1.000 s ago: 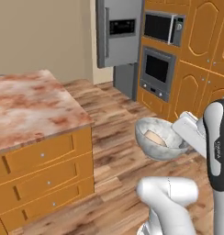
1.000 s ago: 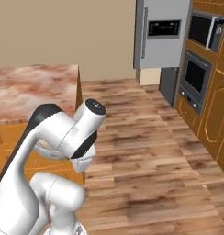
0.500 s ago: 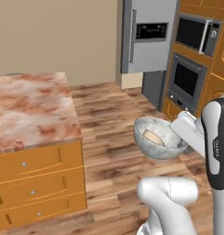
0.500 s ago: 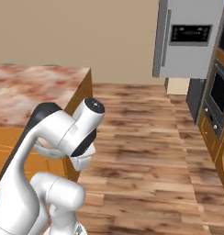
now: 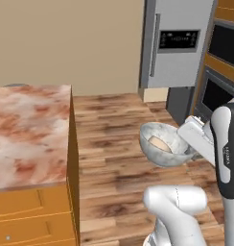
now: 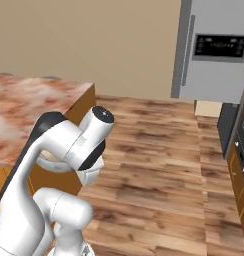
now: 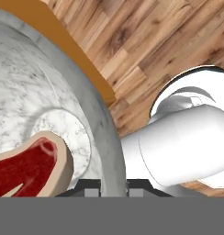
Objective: Place one of the steaks on the plate and the other in the bowl. Then place the bowl in the fridge.
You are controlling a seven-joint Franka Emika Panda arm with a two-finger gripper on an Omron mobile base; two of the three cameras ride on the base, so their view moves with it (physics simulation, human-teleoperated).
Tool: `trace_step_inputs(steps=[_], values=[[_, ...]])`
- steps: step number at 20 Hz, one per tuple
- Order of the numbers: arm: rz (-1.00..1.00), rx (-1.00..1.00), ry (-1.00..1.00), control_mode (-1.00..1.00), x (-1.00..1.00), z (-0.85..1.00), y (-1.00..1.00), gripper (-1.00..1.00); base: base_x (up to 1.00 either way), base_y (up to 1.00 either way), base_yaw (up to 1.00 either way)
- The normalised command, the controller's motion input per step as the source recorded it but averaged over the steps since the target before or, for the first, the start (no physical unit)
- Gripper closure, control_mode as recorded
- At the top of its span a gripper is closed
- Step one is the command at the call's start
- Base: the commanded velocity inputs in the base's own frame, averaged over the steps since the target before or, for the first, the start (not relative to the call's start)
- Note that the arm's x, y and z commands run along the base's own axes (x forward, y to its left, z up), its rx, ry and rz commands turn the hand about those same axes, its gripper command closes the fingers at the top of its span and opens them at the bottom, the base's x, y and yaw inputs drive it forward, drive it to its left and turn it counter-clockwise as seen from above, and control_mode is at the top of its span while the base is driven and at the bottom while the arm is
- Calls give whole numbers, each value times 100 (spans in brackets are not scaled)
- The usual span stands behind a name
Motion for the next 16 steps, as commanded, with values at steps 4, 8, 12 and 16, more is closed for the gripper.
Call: trace_step_inputs(steps=[4, 8, 12, 16], values=[[0, 0, 0, 100, 0, 0, 0, 100, 100, -14, -1], [0, 0, 0, 100, 0, 0, 0, 100, 100, -1, -3], [0, 0, 0, 100, 0, 0, 0, 100, 100, 0, -7], [0, 0, 0, 100, 0, 0, 0, 100, 97, 19, -11]])
